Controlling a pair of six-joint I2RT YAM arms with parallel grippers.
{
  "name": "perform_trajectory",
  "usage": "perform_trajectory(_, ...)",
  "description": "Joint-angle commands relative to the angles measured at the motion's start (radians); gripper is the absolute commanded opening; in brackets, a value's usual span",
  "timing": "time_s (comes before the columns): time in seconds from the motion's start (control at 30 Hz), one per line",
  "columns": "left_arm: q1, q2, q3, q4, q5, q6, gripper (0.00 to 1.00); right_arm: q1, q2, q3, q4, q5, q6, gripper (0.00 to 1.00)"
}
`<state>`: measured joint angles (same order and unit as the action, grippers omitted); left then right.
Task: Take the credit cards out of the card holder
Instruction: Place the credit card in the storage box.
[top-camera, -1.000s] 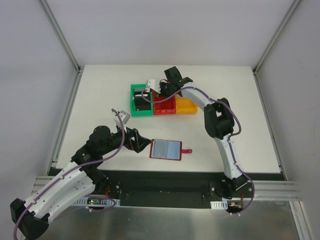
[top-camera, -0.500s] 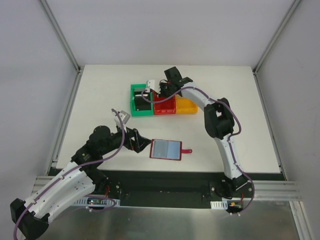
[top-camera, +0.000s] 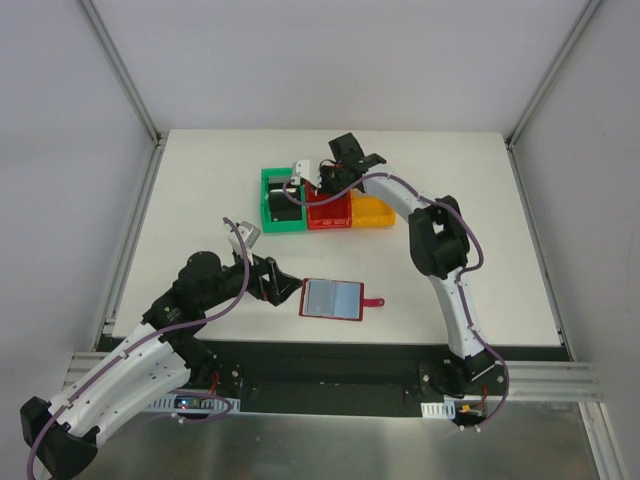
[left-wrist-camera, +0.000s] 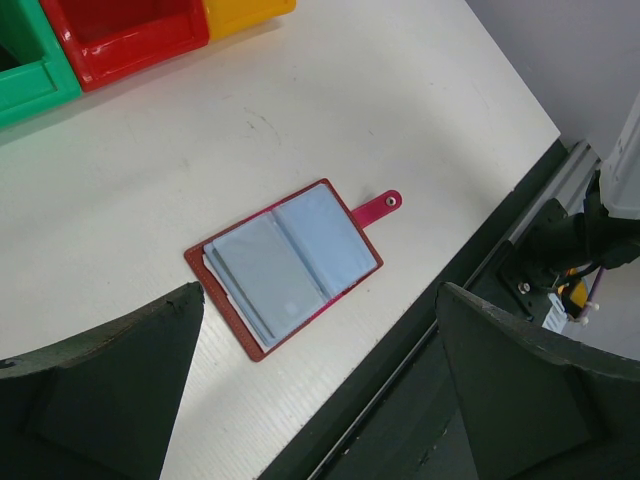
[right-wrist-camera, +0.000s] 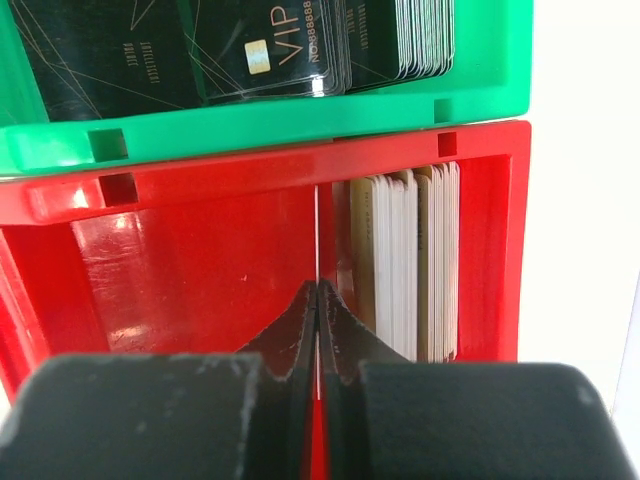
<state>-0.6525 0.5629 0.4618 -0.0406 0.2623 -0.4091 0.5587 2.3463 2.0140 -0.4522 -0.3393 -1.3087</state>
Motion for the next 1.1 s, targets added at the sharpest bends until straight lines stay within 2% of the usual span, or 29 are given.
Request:
perform_trajectory(0.0, 0.011, -0.005, 0.005, 0.036, 0.026, -0.008, 0.99, -0.002, -0.09, 0.015, -0.032, -0.037, 0.009, 0.0)
perform_trajectory(0.3, 0.011, -0.006, 0.003, 0.036, 0.026, -0.01, 0.99, -0.003, -0.099, 0.02, -0.037, -0.037, 0.011, 0.0)
perform_trajectory(1.07, 0.011, 0.003, 0.001, 0.036, 0.026, -0.011, 0.99, -0.019, 0.007, 0.124, -0.071, -0.038, 0.02, 0.0)
